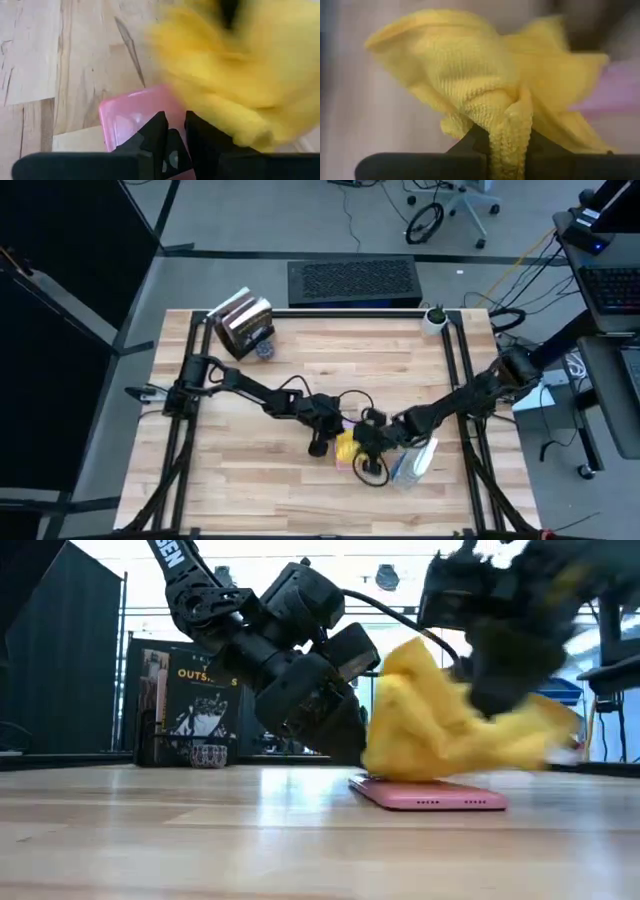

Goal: Apply microfiber cloth
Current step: Wipe the back of the pink cellphone with a yellow microfiber cloth

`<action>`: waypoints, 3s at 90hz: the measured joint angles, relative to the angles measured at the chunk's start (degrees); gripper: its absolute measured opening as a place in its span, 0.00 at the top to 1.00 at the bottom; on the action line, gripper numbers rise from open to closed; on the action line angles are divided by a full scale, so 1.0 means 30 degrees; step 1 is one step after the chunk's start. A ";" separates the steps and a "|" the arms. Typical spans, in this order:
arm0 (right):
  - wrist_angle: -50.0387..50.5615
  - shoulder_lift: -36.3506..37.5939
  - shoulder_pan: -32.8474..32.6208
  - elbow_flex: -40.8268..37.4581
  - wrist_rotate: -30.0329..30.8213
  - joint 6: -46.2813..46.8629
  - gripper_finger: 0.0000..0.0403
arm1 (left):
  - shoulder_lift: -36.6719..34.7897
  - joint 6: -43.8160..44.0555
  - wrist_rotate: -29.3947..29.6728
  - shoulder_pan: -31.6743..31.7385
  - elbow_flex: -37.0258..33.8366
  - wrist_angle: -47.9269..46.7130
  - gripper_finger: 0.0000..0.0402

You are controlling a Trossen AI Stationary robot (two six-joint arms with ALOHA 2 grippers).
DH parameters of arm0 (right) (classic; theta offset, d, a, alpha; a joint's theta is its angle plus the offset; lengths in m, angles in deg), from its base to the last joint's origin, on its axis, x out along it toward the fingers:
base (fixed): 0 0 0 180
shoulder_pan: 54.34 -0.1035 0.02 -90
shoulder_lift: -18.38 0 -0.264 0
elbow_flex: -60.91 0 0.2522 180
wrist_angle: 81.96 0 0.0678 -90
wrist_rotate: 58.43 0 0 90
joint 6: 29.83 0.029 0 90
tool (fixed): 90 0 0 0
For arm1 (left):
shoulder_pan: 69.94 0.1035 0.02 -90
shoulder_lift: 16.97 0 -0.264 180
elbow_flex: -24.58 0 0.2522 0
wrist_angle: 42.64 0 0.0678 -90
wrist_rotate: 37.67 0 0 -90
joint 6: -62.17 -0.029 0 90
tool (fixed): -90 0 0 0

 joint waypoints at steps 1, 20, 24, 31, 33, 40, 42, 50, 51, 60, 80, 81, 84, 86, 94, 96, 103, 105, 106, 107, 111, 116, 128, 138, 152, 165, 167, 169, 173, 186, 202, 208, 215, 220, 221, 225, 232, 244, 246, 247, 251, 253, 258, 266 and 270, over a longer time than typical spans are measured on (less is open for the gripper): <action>0.0177 0.0016 0.0039 0.0000 0.0302 0.0000 0.96 | 0.0000 0.0001 0.0003 0.0000 0.0000 0.0012 0.84; -0.0859 -0.1803 0.1000 0.0026 0.1977 -0.0147 0.96 | 0.0000 0.0008 0.0000 0.0000 -0.0015 0.0088 0.84; -0.1443 -0.2310 0.0968 0.0029 0.2015 -0.0159 0.96 | 0.0000 0.0002 -0.0007 0.0000 -0.0015 0.0032 0.84; -0.2297 -0.2812 0.0896 0.0036 0.1683 -0.0175 0.96 | -0.0019 0.0008 -0.0041 -0.0007 -0.0058 -0.0186 0.84; -0.2388 -0.2859 0.0817 0.0036 0.1648 -0.0097 0.96 | -0.0022 0.0008 -0.0044 -0.0007 -0.0061 -0.0232 0.84; -0.2423 -0.2810 0.0470 0.0036 0.1762 0.0273 0.96 | -0.0022 0.0008 -0.0095 -0.0007 -0.0061 -0.0236 0.84; -0.2440 -0.2750 0.0360 0.0036 0.1718 0.0327 0.96 | -0.0022 0.0004 -0.0090 -0.0007 -0.0061 -0.0236 0.84; -0.2672 -0.2471 -0.0160 0.0036 0.1224 0.0569 0.96 | -0.0022 0.0001 -0.0080 -0.0022 -0.0046 -0.0186 0.84; -0.2708 -0.2431 -0.0218 0.0036 0.1011 0.0619 0.96 | -0.0022 0.0001 -0.0078 -0.0022 -0.0044 -0.0172 0.84; -0.3351 -0.2356 -0.0697 0.0044 -0.1222 0.1013 0.96 | -0.0015 0.0029 0.0025 -0.0022 -0.0010 -0.0064 0.84; -0.5496 -0.2742 -0.1210 0.0036 -0.6234 0.0882 0.96 | 0.0000 0.0074 0.0189 -0.0015 0.0007 -0.0032 0.84; -0.5476 -0.2742 -0.1212 0.0036 -0.6384 0.0886 0.96 | 0.0000 0.0074 0.0189 -0.0015 0.0007 -0.0031 0.84; -0.5398 -0.2663 -0.1214 0.0032 -0.6573 0.0889 0.96 | 0.0000 0.0074 0.0189 -0.0015 0.0007 -0.0025 0.84; -0.5340 -0.2558 -0.1189 0.0029 -0.6492 0.0883 0.96 | 0.0000 0.0071 0.0193 -0.0015 0.0007 -0.0025 0.84; -0.5413 -0.1830 -0.0949 0.0093 -0.4543 0.0400 0.96 | 0.0000 0.0067 0.0204 -0.0015 0.0007 -0.0029 0.84; -0.5429 -0.1667 -0.0889 0.0197 -0.3819 0.0113 0.96 | 0.0000 0.0067 0.0204 -0.0015 0.0007 -0.0020 0.84; -0.5601 -0.1267 -0.0520 0.0427 -0.1467 -0.0985 0.96 | 0.0000 0.0073 0.0209 -0.0015 0.0000 0.0019 0.84; -0.5597 -0.1235 -0.0391 0.0446 -0.0966 -0.1219 0.96 | 0.0000 0.0068 0.0211 -0.0015 0.0000 0.0026 0.84; -0.5601 -0.1240 -0.0318 0.0451 -0.0772 -0.1350 0.96 | 0.0000 0.0067 0.0211 -0.0013 0.0000 0.0028 0.84; -0.5595 -0.1241 -0.0249 0.0452 -0.0629 -0.1427 0.96 | 0.0000 0.0067 0.0211 -0.0008 0.0000 0.0033 0.84; -0.5543 -0.1369 0.0070 0.0452 -0.0297 -0.1601 0.96 | 0.0000 0.0083 0.0211 -0.0007 0.0000 0.0041 0.84; -0.5704 -0.1841 0.0447 0.0452 -0.0291 -0.1625 0.96 | 0.0000 0.0298 0.0233 -0.0007 0.0000 0.0045 0.84; -0.6165 -0.3364 0.0631 0.0489 -0.0200 -0.1573 0.96 | 0.0000 0.0442 0.0277 -0.0007 0.0000 0.0063 0.84; -0.7083 -0.4269 0.0623 0.0532 -0.0456 -0.1117 0.96 | 0.0000 0.0451 0.0280 0.0000 0.0000 0.0052 0.84; -0.8873 -0.4549 0.0094 0.0495 -0.2888 -0.1004 0.96 | 0.0000 0.0437 0.0283 0.0008 0.0000 0.0048 0.84; -0.9228 -0.4607 -0.0507 0.0446 -0.7766 -0.0633 0.96 | 0.0000 0.0431 0.0266 0.0058 0.0000 0.0052 0.84; -0.9154 -0.4607 -0.0571 0.0432 -0.8210 -0.0582 0.96 | 0.0000 0.0431 0.0251 0.0071 0.0000 0.0054 0.84; -0.9097 -0.4614 -0.0626 0.0430 -0.8432 -0.0523 0.96 | 0.0000 0.0438 0.0248 0.0073 0.0000 0.0055 0.84; -0.8877 -0.4507 -0.0631 0.0430 -0.8406 -0.0492 0.96 | 0.0000 0.0446 0.0248 0.0096 0.0000 0.0055 0.84; -0.8274 -0.3111 -0.0171 0.0420 -0.5286 -0.1301 0.96 | 0.0000 0.0454 0.0248 0.0109 0.0000 0.0059 0.84; -0.6843 -0.2438 0.0527 0.0452 -0.1301 -0.2640 0.96 | 0.0000 0.0482 0.0240 0.0124 0.0000 0.0055 0.84; -0.6297 -0.2845 0.0622 0.0452 -0.1236 -0.2720 0.96 | 0.0000 0.0489 0.0240 0.0124 0.0000 0.0063 0.84; -0.6072 -0.3485 0.0592 0.0226 -0.1086 -0.2442 0.96 | 0.0000 0.0497 0.0248 0.0124 0.0000 0.0062 0.84; -0.6219 -0.3871 0.0527 0.0147 -0.1263 -0.1844 0.96 | 0.0000 0.0497 0.0248 0.0124 0.0000 0.0063 0.84; -0.6306 -0.3944 0.0489 0.0152 -0.1352 -0.1718 0.96 | 0.0000 0.0497 0.0248 0.0124 0.0000 0.0063 0.84; -0.6708 -0.4197 0.0345 0.0138 -0.1794 -0.1294 0.96 | 0.0000 0.0497 0.0248 0.0124 0.0000 0.0057 0.84; -0.8035 -0.4541 -0.0226 0.0131 -0.2365 -0.0895 0.96 | 0.0000 0.0497 0.0248 0.0124 0.0000 0.0063 0.84; -0.8886 -0.4641 -0.1213 0.0124 -0.5472 -0.0112 0.96 | 0.0000 0.0497 0.0255 0.0124 0.0000 0.0063 0.84; -0.8808 -0.4668 -0.1358 0.0106 -0.6232 0.0087 0.96 | 0.0000 0.0497 0.0255 0.0124 0.0000 0.0063 0.84; -0.8773 -0.4694 -0.1433 0.0078 -0.6509 0.0173 0.96 | 0.0000 0.0496 0.0255 0.0124 0.0000 0.0063 0.84; -0.8734 -0.4746 -0.1632 0.0048 -0.6971 0.0318 0.96 | 0.0000 0.0493 0.0255 0.0131 0.0000 0.0066 0.84; -0.8586 -0.4651 -0.1629 0.0067 -0.7323 0.0401 0.96 | 0.0000 0.0491 0.0255 0.0131 0.0000 0.0064 0.84; -0.8288 -0.4424 -0.1707 0.0029 -0.7238 0.0397 0.96 | 0.0000 0.0489 0.0255 0.0131 0.0000 0.0077 0.84; -0.7167 -0.3529 -0.1431 -0.0003 -0.6462 0.0166 0.96 | 0.0000 0.0504 0.0256 0.0131 0.0000 0.0077 0.84; -0.6649 -0.2974 -0.1236 -0.0001 -0.5627 -0.0107 0.96 | 0.0000 0.0497 0.0255 0.0131 0.0000 0.0082 0.84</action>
